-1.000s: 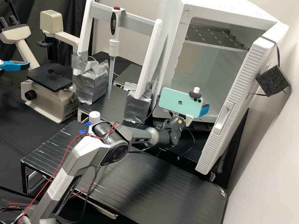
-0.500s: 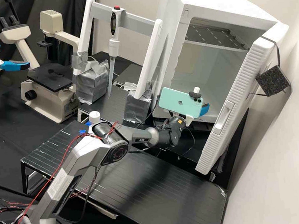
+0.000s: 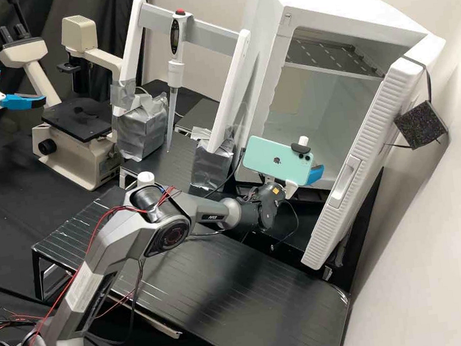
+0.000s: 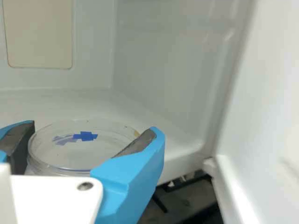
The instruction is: Move the petri dish to the microscope
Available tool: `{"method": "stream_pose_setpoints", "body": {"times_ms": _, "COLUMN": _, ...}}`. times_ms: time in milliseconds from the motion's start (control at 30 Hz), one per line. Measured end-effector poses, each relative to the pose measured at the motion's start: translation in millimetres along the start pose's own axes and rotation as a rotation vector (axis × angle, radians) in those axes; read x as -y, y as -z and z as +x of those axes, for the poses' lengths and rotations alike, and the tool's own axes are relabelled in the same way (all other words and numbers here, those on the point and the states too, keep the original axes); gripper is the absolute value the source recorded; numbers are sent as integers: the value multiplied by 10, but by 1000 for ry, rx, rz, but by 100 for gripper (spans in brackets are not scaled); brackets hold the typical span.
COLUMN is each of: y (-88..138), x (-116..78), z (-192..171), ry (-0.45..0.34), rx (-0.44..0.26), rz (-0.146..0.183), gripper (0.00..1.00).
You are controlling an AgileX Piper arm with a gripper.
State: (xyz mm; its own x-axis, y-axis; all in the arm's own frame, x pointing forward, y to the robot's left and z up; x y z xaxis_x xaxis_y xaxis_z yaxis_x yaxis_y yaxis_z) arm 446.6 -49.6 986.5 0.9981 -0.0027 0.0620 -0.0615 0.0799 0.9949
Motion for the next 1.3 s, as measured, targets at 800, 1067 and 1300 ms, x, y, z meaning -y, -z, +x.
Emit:
{"method": "stream_pose_setpoints", "body": {"times_ms": 800, "y": -139, "x": -10, "z": -1511, "ry": -63, "rx": -123, "rz": 75, "gripper": 0}}
{"method": "stream_pose_setpoints", "body": {"times_ms": 1067, "y": 278, "x": 136, "z": -2111, "ry": -58, "rx": -127, "rz": 35, "gripper": 0}}
{"method": "stream_pose_setpoints", "body": {"times_ms": 1300, "y": 857, "x": 404, "z": -2568, "ry": -46, "rx": -268, "rz": -36, "gripper": 0}}
